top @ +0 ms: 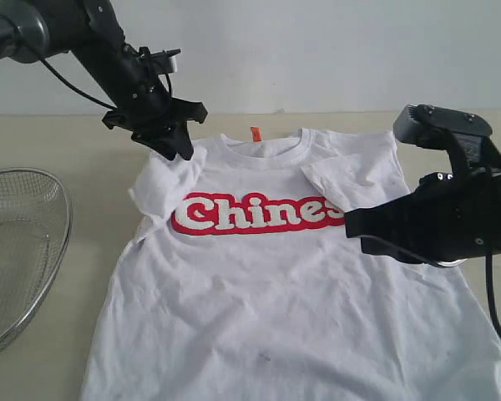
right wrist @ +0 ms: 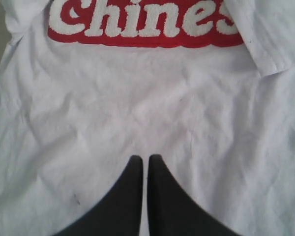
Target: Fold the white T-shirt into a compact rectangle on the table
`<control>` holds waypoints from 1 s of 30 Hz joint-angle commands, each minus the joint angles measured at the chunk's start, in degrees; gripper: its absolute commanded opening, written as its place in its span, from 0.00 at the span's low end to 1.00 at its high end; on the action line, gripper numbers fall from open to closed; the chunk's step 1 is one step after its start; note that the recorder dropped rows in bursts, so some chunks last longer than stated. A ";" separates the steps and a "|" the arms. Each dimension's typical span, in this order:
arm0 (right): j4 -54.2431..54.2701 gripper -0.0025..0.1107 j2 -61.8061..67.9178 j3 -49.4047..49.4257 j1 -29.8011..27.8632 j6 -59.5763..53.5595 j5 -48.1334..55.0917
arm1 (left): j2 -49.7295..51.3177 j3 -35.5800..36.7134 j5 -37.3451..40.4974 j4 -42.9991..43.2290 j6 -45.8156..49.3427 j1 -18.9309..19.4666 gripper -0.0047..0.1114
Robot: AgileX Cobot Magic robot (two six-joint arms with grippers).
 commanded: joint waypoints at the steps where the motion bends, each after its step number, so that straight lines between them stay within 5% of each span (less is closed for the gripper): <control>1: 0.30 0.02 -0.46 0.15 0.12 -0.61 0.07 | -0.68 -0.32 -0.83 -0.79 -2.02 -0.42 0.55; 7: 0.30 0.02 -0.46 0.15 0.12 -0.61 0.07 | -0.90 -0.32 2.15 -0.49 -1.78 -0.42 0.36; 12: 0.41 0.02 -0.46 0.15 0.12 -0.74 0.07 | -1.15 -0.32 3.80 14.40 -5.86 -0.30 0.14; 16: 0.54 0.02 -0.46 0.15 0.12 -0.84 -0.06 | -1.26 -0.20 3.80 17.36 -6.72 -0.30 0.20; 22: 0.54 0.02 -0.46 0.15 0.12 -0.95 0.10 | -1.26 -0.20 3.80 16.38 -6.72 -0.30 0.52; 30: 0.74 0.02 -0.46 0.15 0.12 -0.95 0.00 | -1.26 1.93 3.80 9.16 -4.61 -0.30 0.53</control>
